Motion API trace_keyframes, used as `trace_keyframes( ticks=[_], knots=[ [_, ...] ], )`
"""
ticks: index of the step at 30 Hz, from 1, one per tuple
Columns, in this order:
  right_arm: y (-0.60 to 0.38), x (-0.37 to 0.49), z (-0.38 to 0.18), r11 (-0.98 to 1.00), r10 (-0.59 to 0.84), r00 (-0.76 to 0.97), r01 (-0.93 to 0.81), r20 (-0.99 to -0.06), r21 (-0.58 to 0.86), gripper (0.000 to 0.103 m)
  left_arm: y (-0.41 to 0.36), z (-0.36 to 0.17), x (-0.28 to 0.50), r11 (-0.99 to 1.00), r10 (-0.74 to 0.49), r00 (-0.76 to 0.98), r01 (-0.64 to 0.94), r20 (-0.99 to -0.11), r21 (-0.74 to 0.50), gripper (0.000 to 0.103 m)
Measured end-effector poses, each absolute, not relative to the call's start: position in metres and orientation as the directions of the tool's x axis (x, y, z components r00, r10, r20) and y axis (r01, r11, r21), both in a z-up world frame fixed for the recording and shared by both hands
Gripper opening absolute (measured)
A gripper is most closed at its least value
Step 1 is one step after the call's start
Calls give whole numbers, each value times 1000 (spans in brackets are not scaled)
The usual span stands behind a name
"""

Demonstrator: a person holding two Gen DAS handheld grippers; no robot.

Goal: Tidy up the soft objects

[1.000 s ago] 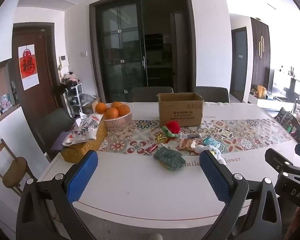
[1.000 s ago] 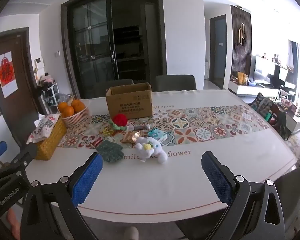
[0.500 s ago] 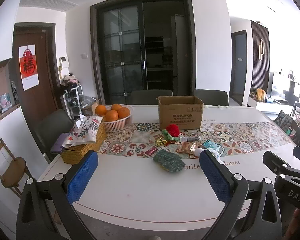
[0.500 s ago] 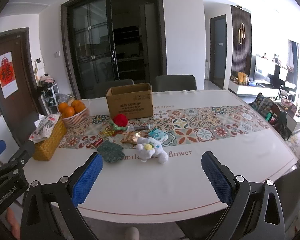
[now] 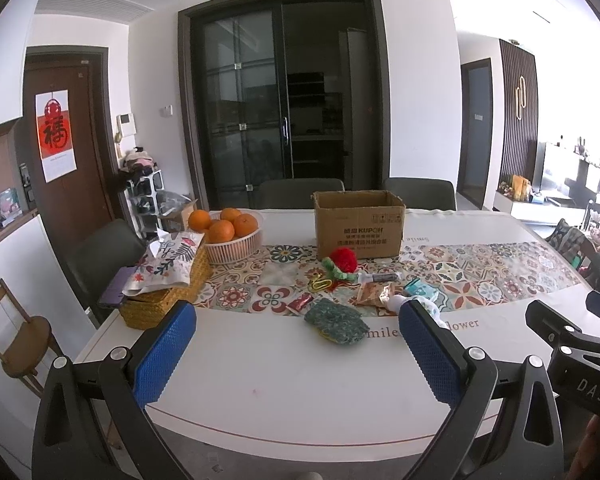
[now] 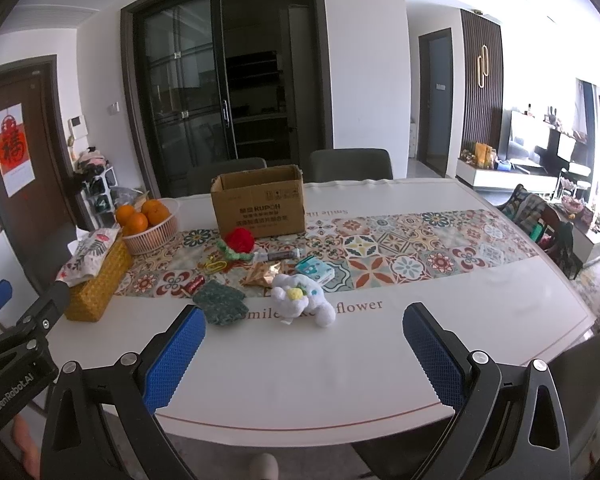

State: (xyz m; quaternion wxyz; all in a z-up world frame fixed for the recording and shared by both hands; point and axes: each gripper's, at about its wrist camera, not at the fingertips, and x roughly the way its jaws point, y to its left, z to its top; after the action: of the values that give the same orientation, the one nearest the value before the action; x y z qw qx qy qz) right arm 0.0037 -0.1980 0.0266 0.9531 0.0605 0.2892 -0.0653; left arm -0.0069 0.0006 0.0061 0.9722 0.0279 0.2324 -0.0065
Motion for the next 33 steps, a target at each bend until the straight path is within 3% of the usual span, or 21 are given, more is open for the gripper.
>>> trace_keyframes(
  ticks=[33],
  knots=[
    [-200,9,23,985,-85,823,155,-561,78,100,-1,5,-7,998,1,892,26,-453,53,103]
  ],
)
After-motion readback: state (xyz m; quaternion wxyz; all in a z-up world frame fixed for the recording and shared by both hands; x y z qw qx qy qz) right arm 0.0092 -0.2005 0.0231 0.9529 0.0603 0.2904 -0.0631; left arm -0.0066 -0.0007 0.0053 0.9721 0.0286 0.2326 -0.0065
